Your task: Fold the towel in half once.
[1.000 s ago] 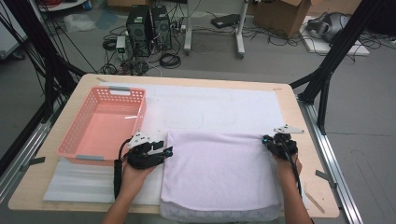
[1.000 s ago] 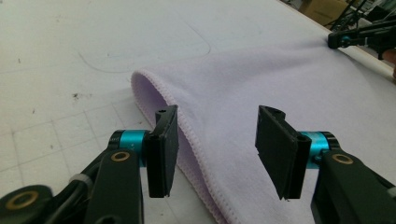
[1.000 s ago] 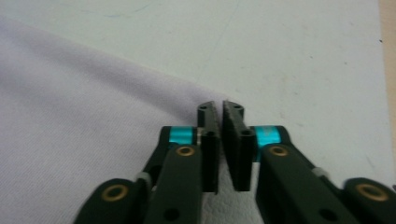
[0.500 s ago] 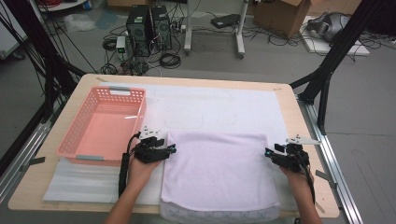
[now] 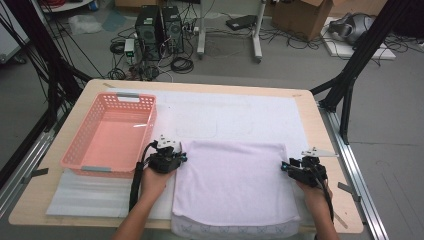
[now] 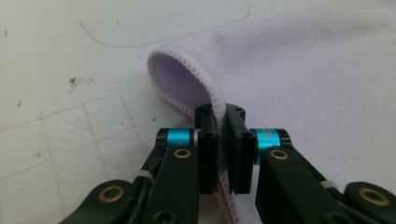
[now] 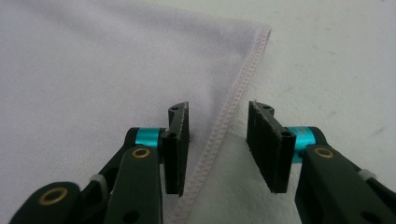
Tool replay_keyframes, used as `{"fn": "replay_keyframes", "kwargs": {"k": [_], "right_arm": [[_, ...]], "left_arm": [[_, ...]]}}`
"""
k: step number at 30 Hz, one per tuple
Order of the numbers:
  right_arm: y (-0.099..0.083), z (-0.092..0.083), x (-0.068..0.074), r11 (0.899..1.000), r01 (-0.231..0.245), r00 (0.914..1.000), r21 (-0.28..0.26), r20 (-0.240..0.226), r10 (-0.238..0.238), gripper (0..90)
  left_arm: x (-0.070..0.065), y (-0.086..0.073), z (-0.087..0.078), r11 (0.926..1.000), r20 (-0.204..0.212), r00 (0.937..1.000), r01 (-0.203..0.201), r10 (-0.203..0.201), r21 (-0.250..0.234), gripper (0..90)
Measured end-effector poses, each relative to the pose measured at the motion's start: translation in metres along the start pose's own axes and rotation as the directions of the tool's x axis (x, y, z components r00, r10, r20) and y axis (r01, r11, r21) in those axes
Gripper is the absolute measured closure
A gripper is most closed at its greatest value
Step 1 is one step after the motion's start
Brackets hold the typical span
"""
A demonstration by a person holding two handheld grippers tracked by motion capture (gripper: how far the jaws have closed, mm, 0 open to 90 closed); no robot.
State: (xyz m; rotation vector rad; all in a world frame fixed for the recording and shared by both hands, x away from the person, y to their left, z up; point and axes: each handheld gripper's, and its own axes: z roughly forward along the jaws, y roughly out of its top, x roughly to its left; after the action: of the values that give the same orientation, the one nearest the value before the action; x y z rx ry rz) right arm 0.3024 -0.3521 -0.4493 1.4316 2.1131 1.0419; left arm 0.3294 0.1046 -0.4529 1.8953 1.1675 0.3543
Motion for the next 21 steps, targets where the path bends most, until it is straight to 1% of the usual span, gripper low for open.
{"fn": "replay_keyframes", "kwargs": {"k": [1,2,3,4,5,6,7,8,9,10,11,13,15,16,18,21], "right_arm": [[0.000,0.000,0.000,1.000,0.012,0.9999,-0.005,-0.006,-0.012,64.5],[0.000,0.001,0.002,1.000,0.018,0.9995,-0.005,-0.027,-0.018,65.0],[0.001,0.002,0.003,0.999,0.035,0.9991,-0.005,-0.024,-0.035,64.9],[0.002,0.002,0.006,0.999,0.041,0.9989,0.001,-0.020,-0.041,67.4],[0.002,0.003,0.006,0.999,0.045,0.9987,0.002,-0.025,-0.045,71.0],[0.003,0.004,0.007,0.999,0.046,0.9984,0.003,-0.034,-0.046,77.0],[0.003,0.004,0.007,0.999,0.041,0.9974,0.006,-0.060,-0.041,82.6],[0.003,0.005,0.007,0.999,0.043,0.9974,0.007,-0.058,-0.042,84.0],[0.003,0.005,0.007,0.999,0.032,0.9976,0.009,-0.062,-0.032,84.8],[0.003,0.005,0.005,1.000,0.018,0.9971,0.009,-0.074,-0.017,85.5],[0.003,0.005,0.004,1.000,-0.004,0.9963,0.010,-0.085,0.005,85.9],[0.003,0.005,0.001,1.000,-0.017,0.9955,0.008,-0.093,0.018,86.3],[0.004,0.005,0.001,1.000,-0.008,0.9968,-0.002,-0.079,0.008,86.5],[0.004,0.005,0.001,1.000,-0.003,0.9972,-0.004,-0.074,0.003,86.6],[0.005,0.005,0.000,1.000,-0.003,0.9974,-0.012,-0.072,0.002,86.7],[0.007,0.006,-0.004,0.999,-0.026,0.9967,-0.043,-0.078,0.023,86.8]], "left_arm": [[0.000,0.000,0.000,1.0000,0.001,1.0000,-0.002,0.002,0.002,84.2],[0.000,0.000,0.000,1.0000,0.000,1.0000,-0.002,0.002,0.001,84.1],[0.001,0.000,0.000,1.0000,0.003,1.0000,0.001,-0.001,-0.003,84.1],[0.001,0.000,0.000,1.0000,0.003,1.0000,0.003,-0.003,-0.003,84.0],[0.001,0.000,0.000,1.0000,0.003,1.0000,-0.001,0.001,-0.001,84.0],[0.001,0.000,0.000,1.0000,0.003,1.0000,0.004,-0.004,-0.003,84.0],[0.001,0.000,0.000,0.9999,0.008,0.9999,0.013,-0.013,-0.002,84.3],[0.002,0.000,0.000,0.9996,0.013,0.9995,0.027,-0.027,-0.003,84.8],[0.002,0.000,0.000,0.9994,0.013,0.9993,0.034,-0.034,-0.004,85.1],[0.002,0.000,0.000,0.9995,0.011,0.9994,0.032,-0.032,-0.002,85.3],[0.002,0.000,0.000,0.9994,0.011,0.9993,0.035,-0.035,0.000,85.4],[0.002,0.001,0.000,0.9987,0.007,0.9987,0.051,-0.051,-0.006,85.7],[0.003,0.001,0.001,0.9975,0.007,0.9976,0.069,-0.069,-0.016,85.8],[0.004,0.002,0.001,0.9967,0.014,0.9968,0.079,-0.078,-0.021,85.9],[0.007,0.002,0.001,0.9949,0.021,0.9954,0.094,-0.093,-0.038,85.9],[0.010,0.003,0.001,0.9925,0.030,0.9937,0.110,-0.108,-0.053,86.0]]}}
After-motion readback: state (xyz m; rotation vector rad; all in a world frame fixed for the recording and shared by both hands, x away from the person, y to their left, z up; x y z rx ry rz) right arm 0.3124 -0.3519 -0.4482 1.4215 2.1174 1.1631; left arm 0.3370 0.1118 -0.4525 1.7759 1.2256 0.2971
